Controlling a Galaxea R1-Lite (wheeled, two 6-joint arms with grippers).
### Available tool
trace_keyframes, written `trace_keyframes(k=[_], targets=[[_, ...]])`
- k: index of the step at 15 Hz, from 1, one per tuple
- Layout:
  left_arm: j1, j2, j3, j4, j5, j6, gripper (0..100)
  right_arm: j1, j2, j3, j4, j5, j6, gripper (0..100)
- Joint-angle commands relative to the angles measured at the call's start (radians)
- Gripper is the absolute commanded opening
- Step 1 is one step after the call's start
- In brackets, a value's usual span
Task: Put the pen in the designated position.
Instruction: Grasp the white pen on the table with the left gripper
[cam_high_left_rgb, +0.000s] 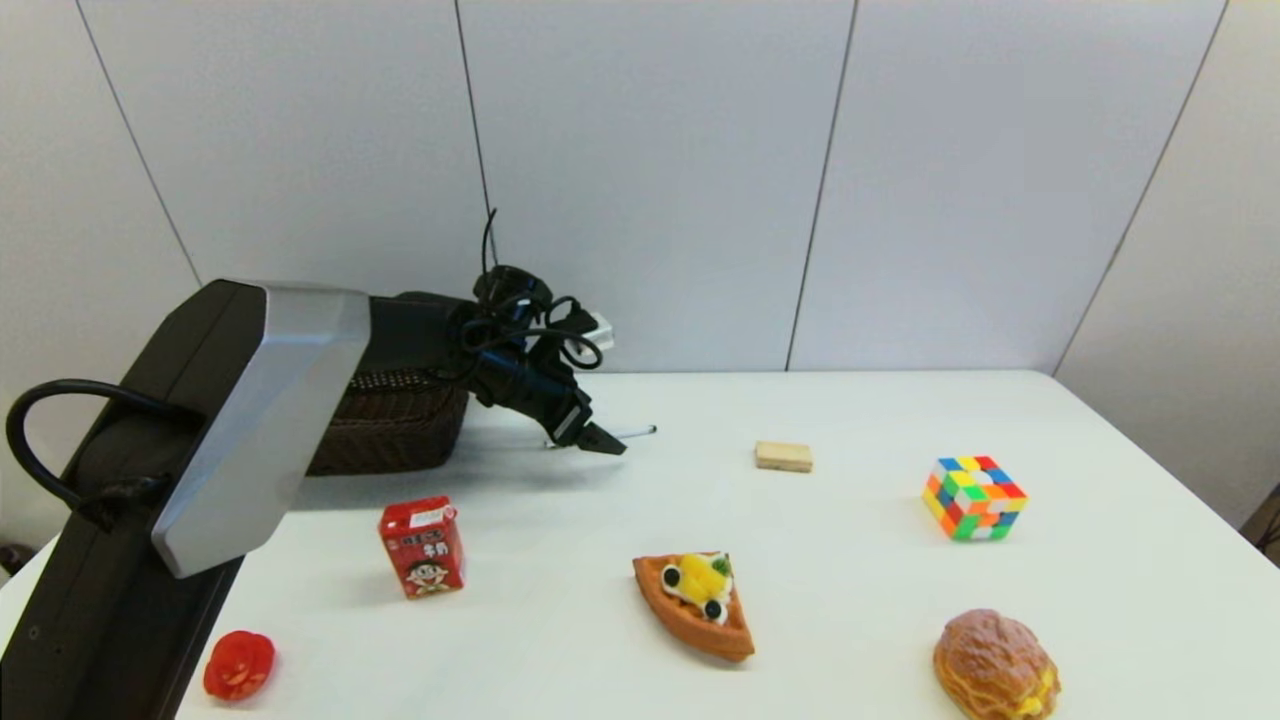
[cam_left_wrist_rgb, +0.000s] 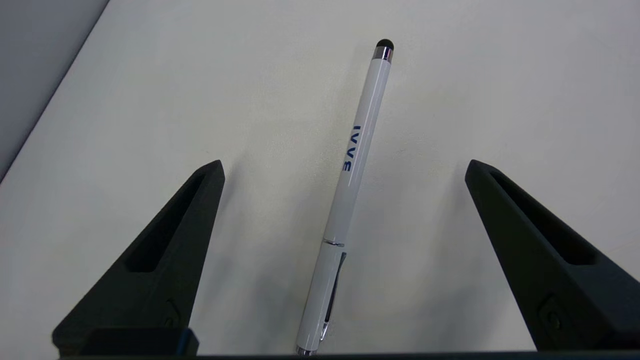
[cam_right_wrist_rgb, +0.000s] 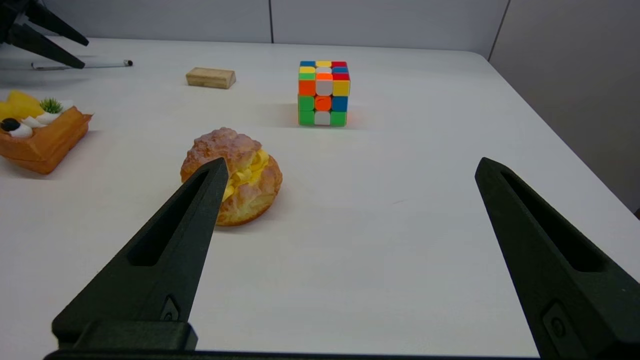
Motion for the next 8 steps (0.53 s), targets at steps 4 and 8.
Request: trace_keyframes(k=[4,8], targets=[[-0.003,0.016,-0.001,0.004,-0.005,-0.019,100,0.0,0.0,0.0,0.0,0.0,0.0,100],[-0.012,0.036,-0.001,0.002,-0.011,-0.016,100,0.0,0.0,0.0,0.0,0.0,-0.002,100]])
